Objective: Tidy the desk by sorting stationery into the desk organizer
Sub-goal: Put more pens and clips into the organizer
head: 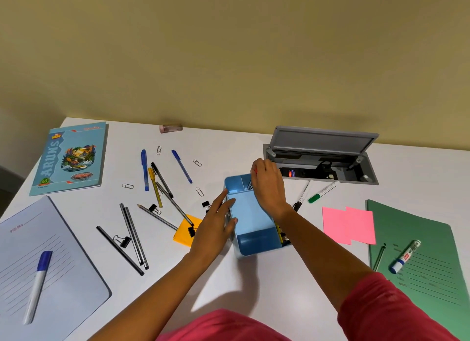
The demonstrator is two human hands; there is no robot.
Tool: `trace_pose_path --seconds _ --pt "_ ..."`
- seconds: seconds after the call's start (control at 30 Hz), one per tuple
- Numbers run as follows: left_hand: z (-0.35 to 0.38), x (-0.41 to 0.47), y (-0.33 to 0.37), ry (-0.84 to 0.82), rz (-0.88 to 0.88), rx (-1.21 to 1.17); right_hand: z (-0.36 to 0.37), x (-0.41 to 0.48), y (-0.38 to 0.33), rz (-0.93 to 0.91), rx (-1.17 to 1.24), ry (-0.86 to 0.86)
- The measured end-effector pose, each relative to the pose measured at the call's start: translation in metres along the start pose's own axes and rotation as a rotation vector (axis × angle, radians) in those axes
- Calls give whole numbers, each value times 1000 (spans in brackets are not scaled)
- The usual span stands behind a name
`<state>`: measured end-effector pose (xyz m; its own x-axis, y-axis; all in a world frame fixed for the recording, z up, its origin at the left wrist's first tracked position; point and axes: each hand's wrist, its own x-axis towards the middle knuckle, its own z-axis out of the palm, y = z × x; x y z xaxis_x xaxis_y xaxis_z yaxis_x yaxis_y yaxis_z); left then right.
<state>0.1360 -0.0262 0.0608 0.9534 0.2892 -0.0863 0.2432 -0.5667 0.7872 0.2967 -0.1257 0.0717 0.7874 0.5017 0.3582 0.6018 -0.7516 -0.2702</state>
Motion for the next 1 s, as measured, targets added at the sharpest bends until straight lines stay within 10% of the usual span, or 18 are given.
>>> trace_pose_path --seconds 0.27,0.5,0.77,1.0 --pt "-1 -1 -2 -1 26 11 -8 -2 6 113 206 -19" --pt "1 0 -5 2 29 2 -24 -6 46 583 354 186" --pt "2 0 -6 0 19 15 -6 -46 88 997 67 -290" --pt "2 0 -6 -6 11 17 -3 -66 87 1021 112 -254"
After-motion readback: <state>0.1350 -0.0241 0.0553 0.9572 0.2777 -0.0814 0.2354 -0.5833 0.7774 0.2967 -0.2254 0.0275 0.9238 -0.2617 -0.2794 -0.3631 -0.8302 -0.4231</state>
